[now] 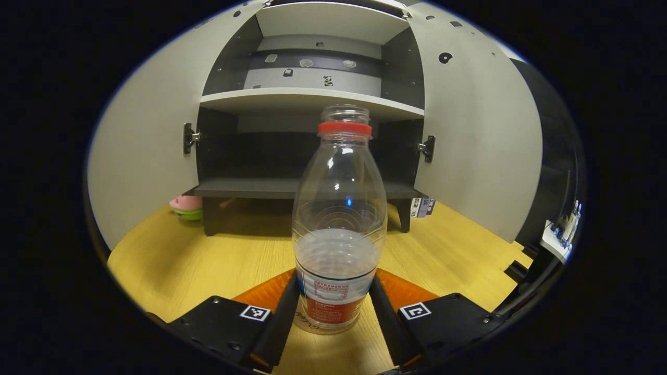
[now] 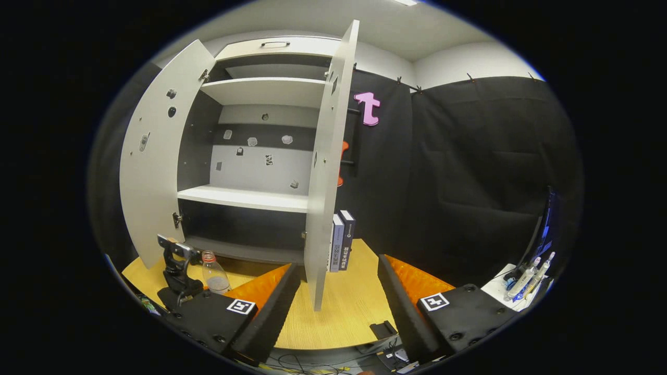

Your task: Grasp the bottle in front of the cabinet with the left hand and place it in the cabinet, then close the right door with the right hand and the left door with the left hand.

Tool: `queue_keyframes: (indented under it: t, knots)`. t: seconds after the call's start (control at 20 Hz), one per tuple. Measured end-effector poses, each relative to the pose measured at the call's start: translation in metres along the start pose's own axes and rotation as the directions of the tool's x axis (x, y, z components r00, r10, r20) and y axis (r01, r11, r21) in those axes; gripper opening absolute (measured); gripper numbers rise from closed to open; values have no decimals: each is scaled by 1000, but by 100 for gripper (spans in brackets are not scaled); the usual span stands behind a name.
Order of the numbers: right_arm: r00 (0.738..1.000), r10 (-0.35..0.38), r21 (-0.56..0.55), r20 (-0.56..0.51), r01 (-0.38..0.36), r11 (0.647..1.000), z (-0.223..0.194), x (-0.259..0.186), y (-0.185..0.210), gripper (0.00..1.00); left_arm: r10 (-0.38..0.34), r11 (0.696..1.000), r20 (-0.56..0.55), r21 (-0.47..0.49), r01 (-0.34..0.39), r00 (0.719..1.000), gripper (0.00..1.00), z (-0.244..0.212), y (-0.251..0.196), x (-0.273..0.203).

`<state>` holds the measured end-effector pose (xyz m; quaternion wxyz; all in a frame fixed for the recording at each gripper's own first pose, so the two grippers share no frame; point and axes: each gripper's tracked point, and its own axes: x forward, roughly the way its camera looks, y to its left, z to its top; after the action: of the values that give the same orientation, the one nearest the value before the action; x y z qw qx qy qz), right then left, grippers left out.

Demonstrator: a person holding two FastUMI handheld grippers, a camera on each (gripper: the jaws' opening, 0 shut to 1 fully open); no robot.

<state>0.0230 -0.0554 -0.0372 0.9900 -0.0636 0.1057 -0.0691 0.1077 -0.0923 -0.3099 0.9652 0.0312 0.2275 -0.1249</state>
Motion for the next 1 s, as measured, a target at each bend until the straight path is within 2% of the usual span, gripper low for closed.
queue_keyframes:
  t: [0.2,0.45,0.75,1.0]
  knots:
    - [999,26,20,22,-27,999,4,6,6,99,-12,1000,35,-13,13,999,76,54,2,-19]
    - [997,66,54,49,-68,996,8,11,12,99,-32,999,50,20,31,998,76,126,10,-46]
    - [994,90,69,54,-94,993,7,14,14,99,-95,993,56,-65,99,994,76,208,11,-59]
    - [995,79,82,60,-84,993,7,16,6,99,-113,993,111,-4,114,987,75,274,9,-52]
